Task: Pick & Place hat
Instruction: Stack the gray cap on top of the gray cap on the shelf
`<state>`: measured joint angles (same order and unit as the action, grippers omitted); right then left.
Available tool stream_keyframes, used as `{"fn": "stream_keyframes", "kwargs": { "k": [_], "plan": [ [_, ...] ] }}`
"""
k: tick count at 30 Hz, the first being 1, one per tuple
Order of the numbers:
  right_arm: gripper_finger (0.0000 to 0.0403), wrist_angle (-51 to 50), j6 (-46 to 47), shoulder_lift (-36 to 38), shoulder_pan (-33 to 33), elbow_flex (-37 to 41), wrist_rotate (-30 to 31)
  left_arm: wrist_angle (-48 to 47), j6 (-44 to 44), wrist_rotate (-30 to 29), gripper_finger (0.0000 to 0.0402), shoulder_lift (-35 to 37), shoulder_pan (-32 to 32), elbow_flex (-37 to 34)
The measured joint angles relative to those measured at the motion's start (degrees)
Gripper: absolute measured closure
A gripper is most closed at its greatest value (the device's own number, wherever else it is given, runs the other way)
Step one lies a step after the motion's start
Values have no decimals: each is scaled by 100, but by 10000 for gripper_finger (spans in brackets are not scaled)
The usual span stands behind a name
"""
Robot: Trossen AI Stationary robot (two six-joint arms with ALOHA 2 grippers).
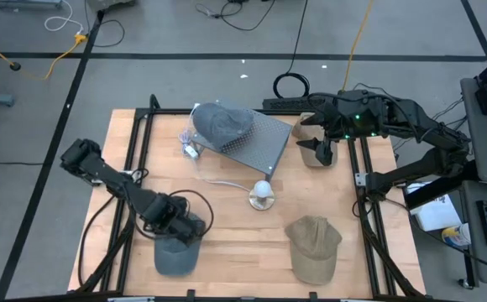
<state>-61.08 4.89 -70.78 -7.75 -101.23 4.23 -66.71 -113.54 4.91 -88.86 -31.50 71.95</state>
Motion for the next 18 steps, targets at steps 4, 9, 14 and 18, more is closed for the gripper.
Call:
{"fn": "stream_keyframes", "kwargs": {
  "k": [4, 9, 14, 18],
  "plan": [
    [110, 0, 0, -2, 0, 0, 2, 171, -426, -2, 124, 0, -227, -381],
    [110, -2, 0, -32, 0, 0, 4, 536, -762, 0, 138, 0, -476, -802],
    [110, -7, 0, -75, -1, 0, 9, 1330, -969, -78, 152, -2, -632, -1294],
    [110, -6, 0, -132, 0, 0, 11, 1882, -1003, -78, 160, -2, -689, -1659]
  ]
}}
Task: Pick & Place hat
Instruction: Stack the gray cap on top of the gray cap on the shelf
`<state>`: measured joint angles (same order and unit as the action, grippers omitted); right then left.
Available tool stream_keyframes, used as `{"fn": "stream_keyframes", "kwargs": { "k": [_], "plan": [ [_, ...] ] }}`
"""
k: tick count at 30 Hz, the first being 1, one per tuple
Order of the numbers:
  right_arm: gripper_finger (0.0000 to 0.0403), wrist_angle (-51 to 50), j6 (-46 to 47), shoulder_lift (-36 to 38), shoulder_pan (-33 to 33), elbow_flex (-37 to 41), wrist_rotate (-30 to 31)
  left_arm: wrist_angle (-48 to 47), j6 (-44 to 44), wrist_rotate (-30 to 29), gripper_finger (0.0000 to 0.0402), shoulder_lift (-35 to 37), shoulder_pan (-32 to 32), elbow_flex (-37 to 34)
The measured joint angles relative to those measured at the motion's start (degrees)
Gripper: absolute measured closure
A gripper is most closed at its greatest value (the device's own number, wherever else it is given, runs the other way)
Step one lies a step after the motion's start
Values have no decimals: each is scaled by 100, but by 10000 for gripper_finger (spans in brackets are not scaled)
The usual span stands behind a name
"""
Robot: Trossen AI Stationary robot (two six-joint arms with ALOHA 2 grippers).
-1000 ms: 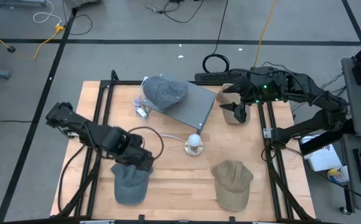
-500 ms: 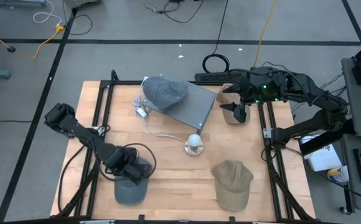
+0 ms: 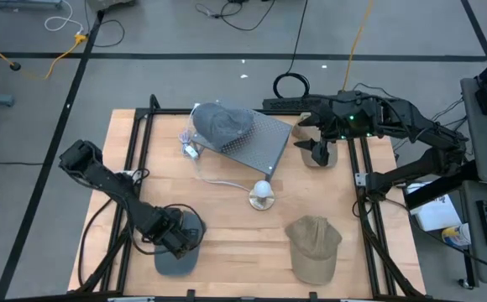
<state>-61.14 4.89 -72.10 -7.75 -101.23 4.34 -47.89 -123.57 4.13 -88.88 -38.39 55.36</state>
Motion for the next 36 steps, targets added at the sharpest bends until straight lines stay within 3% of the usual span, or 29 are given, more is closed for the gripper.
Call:
{"fn": "stream_keyframes", "kwargs": {
  "k": [8, 23, 28, 36],
  "plan": [
    [110, 6, -149, -113, 0, 0, -4, 64, 10, 28, 198, 0, 2, -160],
    [110, 49, -151, -146, 0, 0, 2, -67, 137, 40, 392, 0, 6, -160],
    [110, 50, -151, -144, 0, 0, 3, -82, 588, 442, 396, 119, 113, -165],
    [110, 52, -52, -144, 0, 0, 2, -433, 1532, 323, 398, 882, 461, -166]
  ]
}}
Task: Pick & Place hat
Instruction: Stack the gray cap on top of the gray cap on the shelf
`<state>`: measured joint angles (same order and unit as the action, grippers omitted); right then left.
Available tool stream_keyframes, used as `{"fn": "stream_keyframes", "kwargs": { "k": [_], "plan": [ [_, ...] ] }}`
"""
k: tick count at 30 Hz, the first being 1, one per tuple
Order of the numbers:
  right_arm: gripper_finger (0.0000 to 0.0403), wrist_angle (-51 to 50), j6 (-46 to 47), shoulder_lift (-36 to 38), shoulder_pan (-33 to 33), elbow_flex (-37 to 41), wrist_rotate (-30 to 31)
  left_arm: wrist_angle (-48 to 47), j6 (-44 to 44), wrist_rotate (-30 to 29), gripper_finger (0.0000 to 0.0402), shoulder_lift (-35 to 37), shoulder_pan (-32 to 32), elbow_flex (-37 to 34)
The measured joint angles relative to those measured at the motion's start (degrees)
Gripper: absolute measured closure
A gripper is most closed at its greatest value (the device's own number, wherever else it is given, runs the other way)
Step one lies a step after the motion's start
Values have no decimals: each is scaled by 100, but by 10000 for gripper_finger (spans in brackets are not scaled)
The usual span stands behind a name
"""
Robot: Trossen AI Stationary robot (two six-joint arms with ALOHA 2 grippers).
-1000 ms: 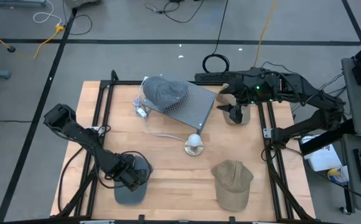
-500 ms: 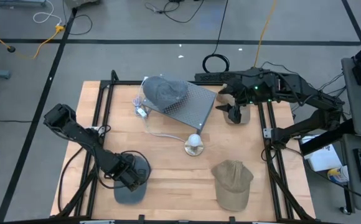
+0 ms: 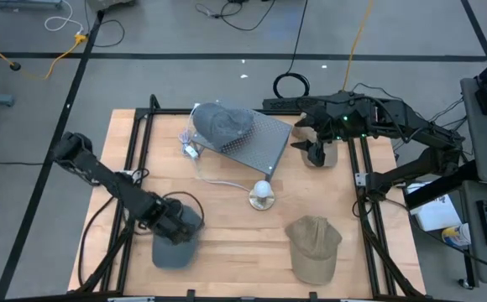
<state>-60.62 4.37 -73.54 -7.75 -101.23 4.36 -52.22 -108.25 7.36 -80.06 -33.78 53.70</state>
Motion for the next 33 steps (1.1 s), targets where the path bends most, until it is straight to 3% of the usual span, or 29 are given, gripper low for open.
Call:
{"fn": "stream_keyframes", "kwargs": {
  "k": [17, 26, 33],
  "plan": [
    [110, 0, 2779, 0, -2, 0, -13, -200, 3562, 77, 400, 1748, 1053, 120],
    [110, 226, 3454, 0, -2, 0, -15, -1035, 5955, 181, 401, 1695, 1532, 1307],
    [110, 735, 4448, 0, -2, 0, -16, -2486, 7150, 108, 401, 1372, 1909, 2441]
  ]
}}
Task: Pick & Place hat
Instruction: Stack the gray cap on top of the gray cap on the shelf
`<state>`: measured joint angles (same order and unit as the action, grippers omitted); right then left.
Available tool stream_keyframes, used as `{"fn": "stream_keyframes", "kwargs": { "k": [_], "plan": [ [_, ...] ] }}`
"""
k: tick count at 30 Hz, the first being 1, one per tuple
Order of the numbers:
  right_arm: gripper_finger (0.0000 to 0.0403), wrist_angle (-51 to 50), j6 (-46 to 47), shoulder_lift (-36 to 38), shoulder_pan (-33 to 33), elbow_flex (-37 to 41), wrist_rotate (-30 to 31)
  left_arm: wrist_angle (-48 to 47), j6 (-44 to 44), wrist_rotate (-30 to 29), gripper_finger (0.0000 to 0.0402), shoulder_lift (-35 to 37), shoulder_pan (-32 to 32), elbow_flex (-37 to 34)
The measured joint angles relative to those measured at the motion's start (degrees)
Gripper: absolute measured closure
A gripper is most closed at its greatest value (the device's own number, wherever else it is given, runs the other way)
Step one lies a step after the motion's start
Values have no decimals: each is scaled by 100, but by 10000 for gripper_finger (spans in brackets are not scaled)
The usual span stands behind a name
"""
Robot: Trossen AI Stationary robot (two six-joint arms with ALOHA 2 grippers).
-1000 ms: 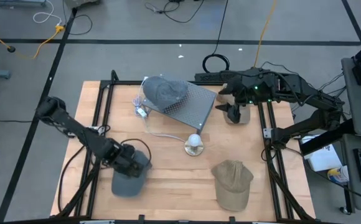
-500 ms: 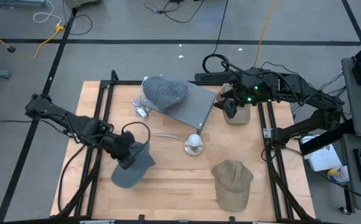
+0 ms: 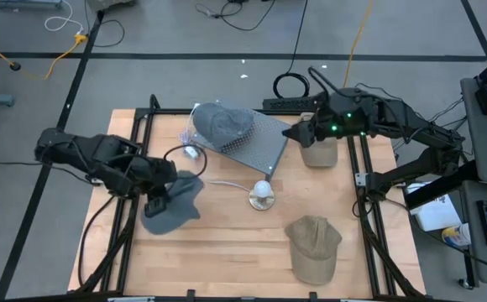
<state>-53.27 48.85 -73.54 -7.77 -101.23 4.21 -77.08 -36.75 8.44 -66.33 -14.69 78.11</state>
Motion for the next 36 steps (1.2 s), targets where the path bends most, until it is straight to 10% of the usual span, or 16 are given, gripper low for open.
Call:
{"fn": "stream_keyframes", "kwargs": {
  "k": [19, 36],
  "plan": [
    [110, 249, 2685, 4, -42, 0, -734, -1289, 2923, -1507, 401, -1694, 993, 2925],
    [110, 634, 2843, 4, -344, 0, -878, -909, 4850, -3566, 401, -2972, 1438, 4331]
  ]
}}
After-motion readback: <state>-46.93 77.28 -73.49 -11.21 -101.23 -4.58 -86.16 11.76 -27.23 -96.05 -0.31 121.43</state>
